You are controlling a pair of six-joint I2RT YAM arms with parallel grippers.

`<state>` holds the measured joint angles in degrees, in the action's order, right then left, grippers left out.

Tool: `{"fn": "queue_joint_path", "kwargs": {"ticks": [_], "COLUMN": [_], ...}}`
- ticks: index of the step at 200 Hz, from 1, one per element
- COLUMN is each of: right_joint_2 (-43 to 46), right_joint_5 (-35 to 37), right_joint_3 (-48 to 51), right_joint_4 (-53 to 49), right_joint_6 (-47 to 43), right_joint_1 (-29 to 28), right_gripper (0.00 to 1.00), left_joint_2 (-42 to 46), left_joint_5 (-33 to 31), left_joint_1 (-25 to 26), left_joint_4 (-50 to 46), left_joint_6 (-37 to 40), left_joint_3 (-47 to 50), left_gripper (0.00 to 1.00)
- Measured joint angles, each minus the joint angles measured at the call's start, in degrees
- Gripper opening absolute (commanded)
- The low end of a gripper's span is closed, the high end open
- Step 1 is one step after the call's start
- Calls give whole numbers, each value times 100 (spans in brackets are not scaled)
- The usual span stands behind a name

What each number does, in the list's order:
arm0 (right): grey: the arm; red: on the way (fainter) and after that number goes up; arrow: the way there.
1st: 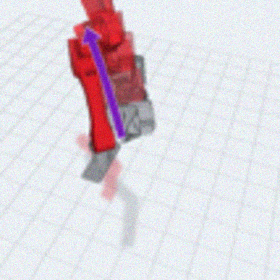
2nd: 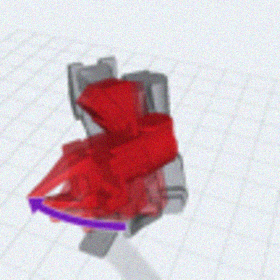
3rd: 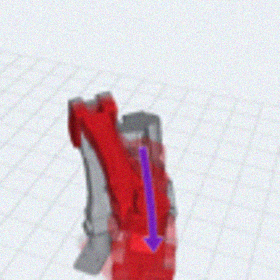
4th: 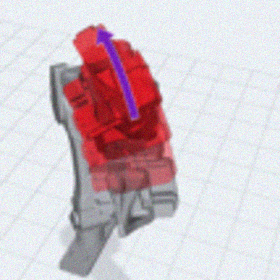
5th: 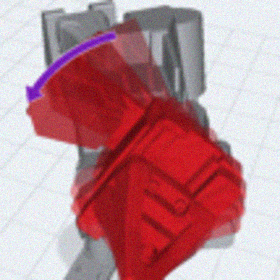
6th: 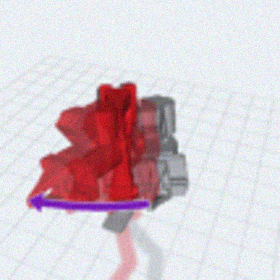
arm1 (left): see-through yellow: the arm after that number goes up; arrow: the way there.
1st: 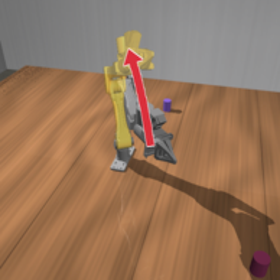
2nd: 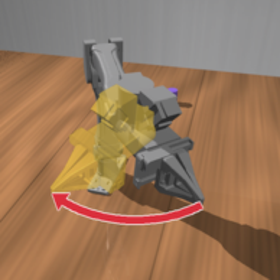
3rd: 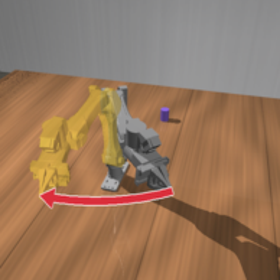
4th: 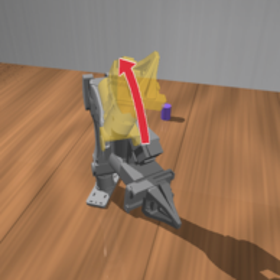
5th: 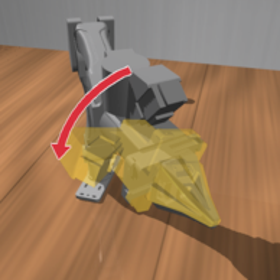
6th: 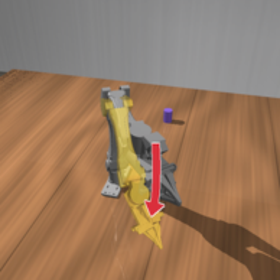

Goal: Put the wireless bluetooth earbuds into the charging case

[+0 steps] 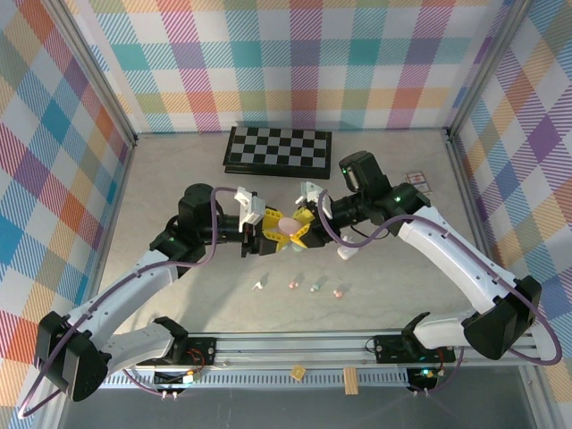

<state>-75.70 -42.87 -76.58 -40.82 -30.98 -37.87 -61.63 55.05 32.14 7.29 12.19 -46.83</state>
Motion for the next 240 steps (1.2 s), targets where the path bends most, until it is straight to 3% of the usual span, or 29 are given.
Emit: {"fn": "queue_joint_path", "kwargs": {"ticks": [35, 60, 76, 161, 240], "right_joint_2": [2, 11, 22, 293, 315], "right_joint_5": [-20, -24, -11, 28, 492], "right_joint_3": [0, 0, 9, 127, 168], "right_joint_4": [-42, -31, 37, 474, 1003], "right_joint_6": [-20, 7, 39, 540, 1106], "right_joint_1": [7, 15, 61, 372, 516], "right_gripper": [31, 48, 52, 54, 63], "left_joint_2": [-4, -4, 0, 33, 129], "left_joint_5": [22, 22, 22, -162, -162], "left_joint_1": [0, 0, 4, 4, 15], "left_joint_4": [-2, 0, 39, 173, 380], "left_joint_6": [9, 33, 74, 94, 68], "left_joint_3": [0, 0, 0, 116, 278], "left_gripper": [28, 28, 28, 29, 30]}}
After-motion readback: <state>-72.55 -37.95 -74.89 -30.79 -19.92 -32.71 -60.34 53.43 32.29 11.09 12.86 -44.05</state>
